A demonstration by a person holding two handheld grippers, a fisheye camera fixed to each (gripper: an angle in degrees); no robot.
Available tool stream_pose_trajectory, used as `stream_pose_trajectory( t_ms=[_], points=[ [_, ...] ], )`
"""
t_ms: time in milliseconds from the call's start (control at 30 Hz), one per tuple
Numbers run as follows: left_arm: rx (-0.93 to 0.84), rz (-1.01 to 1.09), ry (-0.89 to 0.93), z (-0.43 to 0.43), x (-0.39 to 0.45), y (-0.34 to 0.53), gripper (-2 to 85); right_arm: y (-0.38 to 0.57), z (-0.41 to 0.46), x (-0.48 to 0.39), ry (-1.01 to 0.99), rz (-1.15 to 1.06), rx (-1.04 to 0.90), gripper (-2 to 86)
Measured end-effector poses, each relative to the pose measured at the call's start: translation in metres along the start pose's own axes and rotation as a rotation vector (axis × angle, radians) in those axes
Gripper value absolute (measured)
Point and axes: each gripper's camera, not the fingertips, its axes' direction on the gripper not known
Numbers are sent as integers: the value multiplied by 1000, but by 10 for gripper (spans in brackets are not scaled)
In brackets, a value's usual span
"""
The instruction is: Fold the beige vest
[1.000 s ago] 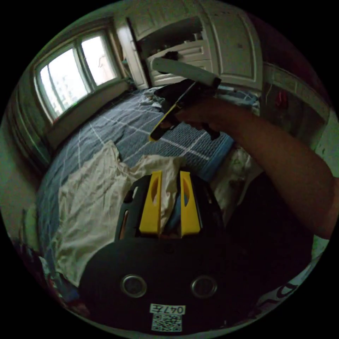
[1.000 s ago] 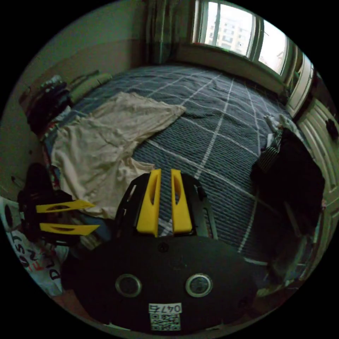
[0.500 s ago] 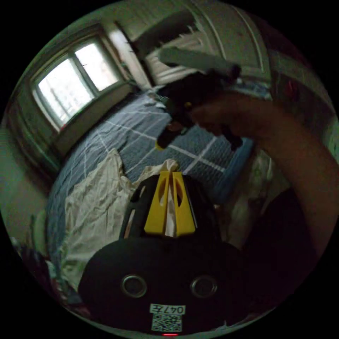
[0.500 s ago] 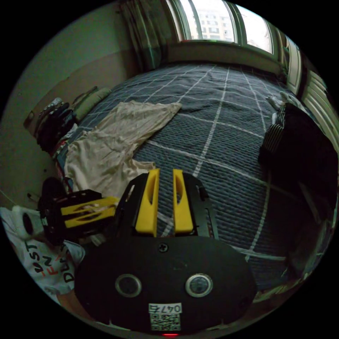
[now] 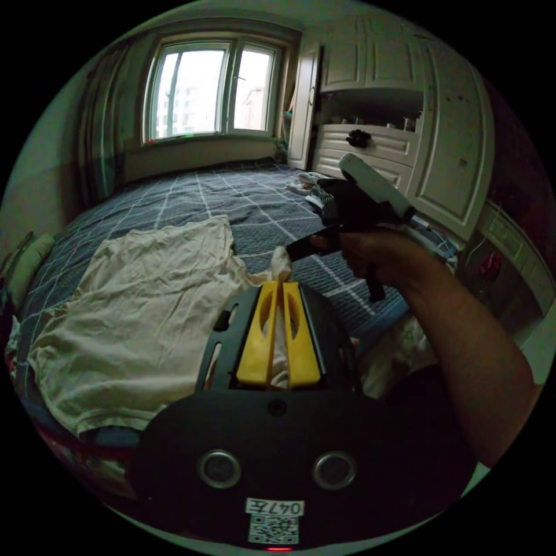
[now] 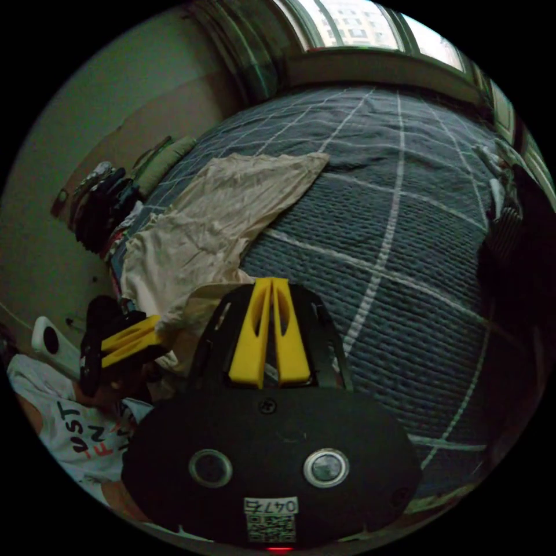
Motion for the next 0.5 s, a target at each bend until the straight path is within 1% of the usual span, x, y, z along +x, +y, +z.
stream_pose_trajectory(
  t_ms=[67,133,200,267,367,500],
  points=[
    [25,-30,-2,-4,-10,4,-4,1,-17,-6,61,-9,87,0],
    [42,-78,2,-7,-23,8,-4,2,-28,-12,65,-28,140,5],
    [38,-147,30,-6,-42,13,-4,2,-30,-15,73,-39,155,21],
    [22,-183,45,-4,-54,16,-4,-4,-18,-16,93,-61,59,47],
    [14,-213,56,-3,-71,21,-3,-14,5,-20,97,-92,-78,47],
    [11,-209,55,-4,-86,25,-2,-26,20,-20,45,-83,-107,21]
  ],
)
